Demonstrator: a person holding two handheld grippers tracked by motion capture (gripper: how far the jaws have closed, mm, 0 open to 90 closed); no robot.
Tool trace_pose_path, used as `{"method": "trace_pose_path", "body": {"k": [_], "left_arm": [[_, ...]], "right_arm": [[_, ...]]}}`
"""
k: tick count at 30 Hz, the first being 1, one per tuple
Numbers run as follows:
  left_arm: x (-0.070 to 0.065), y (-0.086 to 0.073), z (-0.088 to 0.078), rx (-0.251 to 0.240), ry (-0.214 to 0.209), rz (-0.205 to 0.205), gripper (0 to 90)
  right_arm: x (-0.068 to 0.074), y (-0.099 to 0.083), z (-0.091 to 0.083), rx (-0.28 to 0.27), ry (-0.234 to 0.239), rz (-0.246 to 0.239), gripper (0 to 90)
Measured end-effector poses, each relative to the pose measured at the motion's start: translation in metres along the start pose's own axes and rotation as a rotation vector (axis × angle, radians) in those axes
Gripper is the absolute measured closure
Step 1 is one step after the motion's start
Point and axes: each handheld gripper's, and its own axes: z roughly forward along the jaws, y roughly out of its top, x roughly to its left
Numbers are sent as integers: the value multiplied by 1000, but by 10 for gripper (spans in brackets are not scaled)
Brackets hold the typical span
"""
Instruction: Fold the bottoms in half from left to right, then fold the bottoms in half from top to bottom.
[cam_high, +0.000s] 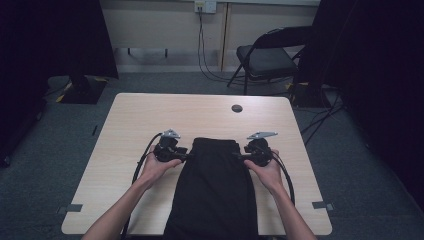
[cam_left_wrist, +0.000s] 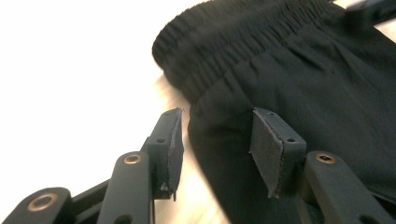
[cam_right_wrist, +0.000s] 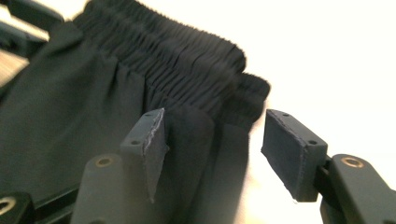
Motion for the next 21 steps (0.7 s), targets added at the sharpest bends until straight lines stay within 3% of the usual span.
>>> {"method": "trace_pose_path", "body": {"k": [1,2,3,5,10,12,15,17,18,19,20,21], "left_arm": [[-3,6,3,23,16,19,511],[-3,6,3,23,16,19,495],[-5,7,10,50,58,54,473],[-2,5,15,42,57,25,449],[1,3,22,61,48,5,423],[3,3,24,67,23,-2,425],[0,2,28,55,49,19,443],[-4,1,29,59,76,58,461],[-7,1,29,64,87,78,478],[-12,1,29,79,108,109,558],[-13,1,28,83,109,114,577],[-13,1,28,83,109,114,631]], "right_arm": [[2,-1,8,33,-37,-21,375],[-1,-2,13,45,-57,-7,341],[-4,-3,16,44,-49,14,337],[-7,-6,20,38,-37,43,328],[-8,-9,29,64,-51,29,321],[-8,-9,30,66,-53,21,320],[-6,-8,33,68,-65,3,318],[-4,-8,34,65,-72,-7,322],[-3,-8,34,65,-78,-8,333],[-1,-7,35,53,-66,-11,422],[1,-7,35,55,-74,-9,437],[2,-7,36,51,-71,-9,519]]}}
